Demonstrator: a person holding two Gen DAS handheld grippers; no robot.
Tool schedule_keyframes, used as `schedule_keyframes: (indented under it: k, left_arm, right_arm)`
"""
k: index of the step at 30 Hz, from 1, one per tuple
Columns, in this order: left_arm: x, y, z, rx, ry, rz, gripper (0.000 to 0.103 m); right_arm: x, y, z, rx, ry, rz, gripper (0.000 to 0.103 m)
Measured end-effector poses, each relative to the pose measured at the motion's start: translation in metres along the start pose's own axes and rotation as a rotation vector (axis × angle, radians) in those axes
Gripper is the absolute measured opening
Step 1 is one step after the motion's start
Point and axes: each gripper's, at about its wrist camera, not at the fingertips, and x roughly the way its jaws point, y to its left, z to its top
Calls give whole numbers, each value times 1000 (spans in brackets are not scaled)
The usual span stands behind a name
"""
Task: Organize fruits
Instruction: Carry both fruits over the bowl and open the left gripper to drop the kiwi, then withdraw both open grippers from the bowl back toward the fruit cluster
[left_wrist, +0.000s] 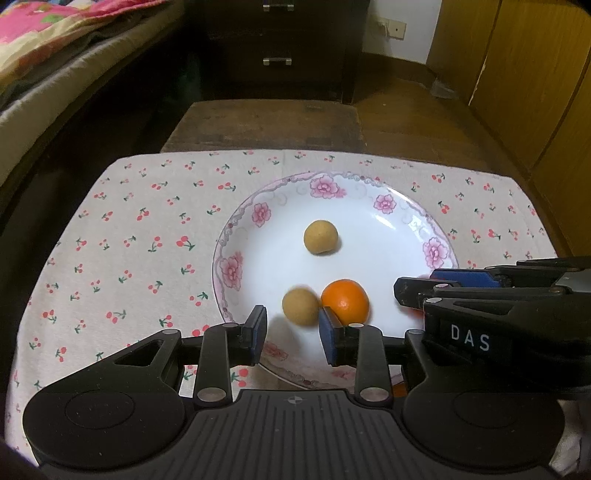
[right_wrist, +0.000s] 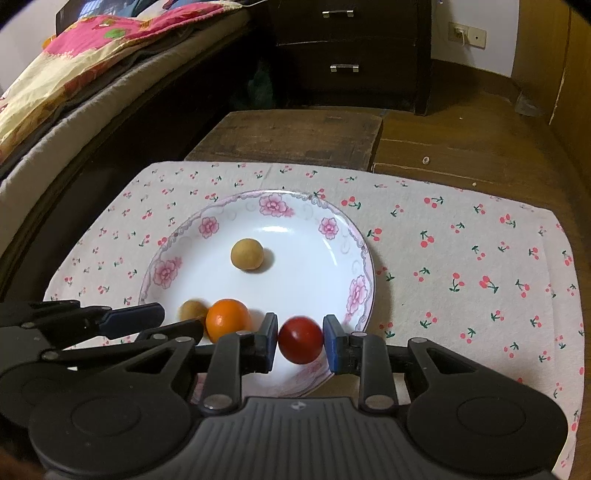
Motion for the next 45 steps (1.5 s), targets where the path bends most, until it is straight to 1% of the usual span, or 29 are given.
schedule_keyframes:
  k: [4, 13, 17, 20, 24, 35, 45]
  left_arm:
    - [-3, 1, 2, -6, -8, -4, 43]
    - [-12, 2, 1, -3, -21, -3, 47]
    - [-21, 3, -2, 1, -30, -12, 48]
    - [-29, 5, -5, 3, -40, -20, 51]
    - [-40, 9, -13, -6, -47, -32, 54]
    - [-57, 14, -35, -12, -33, -60, 55]
    - [-65, 10, -66, -21, 8, -115, 56]
  right_arm:
    - [-5, -2, 2, 5, -9, -2, 29]
    - [-15, 2, 1, -1, -17, -7, 29]
    - [-23, 4, -1, -8, -14, -9, 29]
    - [-30, 7, -4, -14, -14, -10, 29]
    - [-38, 13, -10, -20, -11, -1, 29]
    - [-51, 26, -35, -31, 12, 10, 30]
    - [-61, 23, -60, -7, 43, 23, 30]
